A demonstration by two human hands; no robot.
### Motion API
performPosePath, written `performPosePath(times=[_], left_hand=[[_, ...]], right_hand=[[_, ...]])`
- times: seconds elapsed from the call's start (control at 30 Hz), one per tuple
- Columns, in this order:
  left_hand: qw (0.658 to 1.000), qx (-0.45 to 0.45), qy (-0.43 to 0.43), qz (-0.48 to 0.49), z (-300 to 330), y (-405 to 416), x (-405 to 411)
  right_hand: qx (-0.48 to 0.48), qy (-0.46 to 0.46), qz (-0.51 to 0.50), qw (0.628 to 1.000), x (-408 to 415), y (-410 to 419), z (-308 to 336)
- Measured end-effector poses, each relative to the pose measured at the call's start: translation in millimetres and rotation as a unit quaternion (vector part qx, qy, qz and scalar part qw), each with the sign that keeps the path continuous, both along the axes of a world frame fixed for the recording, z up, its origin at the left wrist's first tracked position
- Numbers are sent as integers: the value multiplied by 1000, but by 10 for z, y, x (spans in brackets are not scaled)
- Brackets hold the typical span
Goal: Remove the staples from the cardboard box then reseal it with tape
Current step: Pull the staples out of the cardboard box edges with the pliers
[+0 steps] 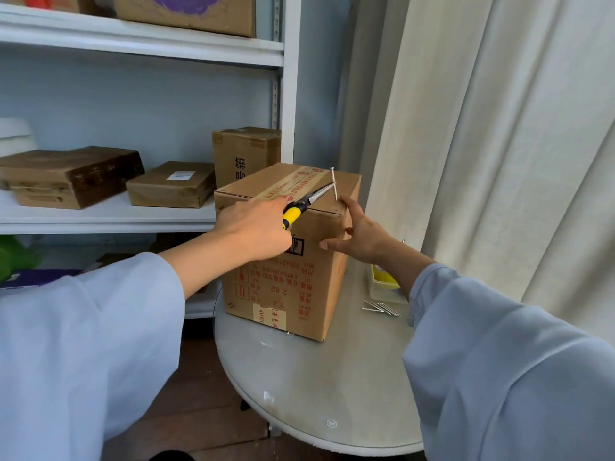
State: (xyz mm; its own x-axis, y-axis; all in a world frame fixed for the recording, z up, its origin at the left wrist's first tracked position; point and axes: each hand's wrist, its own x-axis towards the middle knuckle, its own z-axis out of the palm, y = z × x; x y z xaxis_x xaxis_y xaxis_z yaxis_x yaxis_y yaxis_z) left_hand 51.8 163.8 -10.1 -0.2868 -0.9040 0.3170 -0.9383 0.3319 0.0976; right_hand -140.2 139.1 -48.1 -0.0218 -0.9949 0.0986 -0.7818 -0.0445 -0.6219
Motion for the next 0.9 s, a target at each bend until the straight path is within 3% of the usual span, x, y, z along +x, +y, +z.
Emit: performPosePath(times=[0.13, 0.3, 0.47, 0.77, 0.9], left_hand=[[998, 54, -24, 6, -28, 69, -4], [996, 85, -25, -14, -33, 183, -128], [995, 94, -33, -31, -72, 268, -318], [984, 157, -69, -37, -440, 264, -676], [954, 297, 16, -46, -628, 198, -877]], right_hand=[[-26, -19, -10, 999, -18, 137, 139], [-121, -129, -33, 984, -54, 349, 307], [-102, -209, -76, 970, -165, 477, 270], [-39, -195, -152, 968, -468, 450, -166], [-51, -218, -201, 954, -546, 375, -341]])
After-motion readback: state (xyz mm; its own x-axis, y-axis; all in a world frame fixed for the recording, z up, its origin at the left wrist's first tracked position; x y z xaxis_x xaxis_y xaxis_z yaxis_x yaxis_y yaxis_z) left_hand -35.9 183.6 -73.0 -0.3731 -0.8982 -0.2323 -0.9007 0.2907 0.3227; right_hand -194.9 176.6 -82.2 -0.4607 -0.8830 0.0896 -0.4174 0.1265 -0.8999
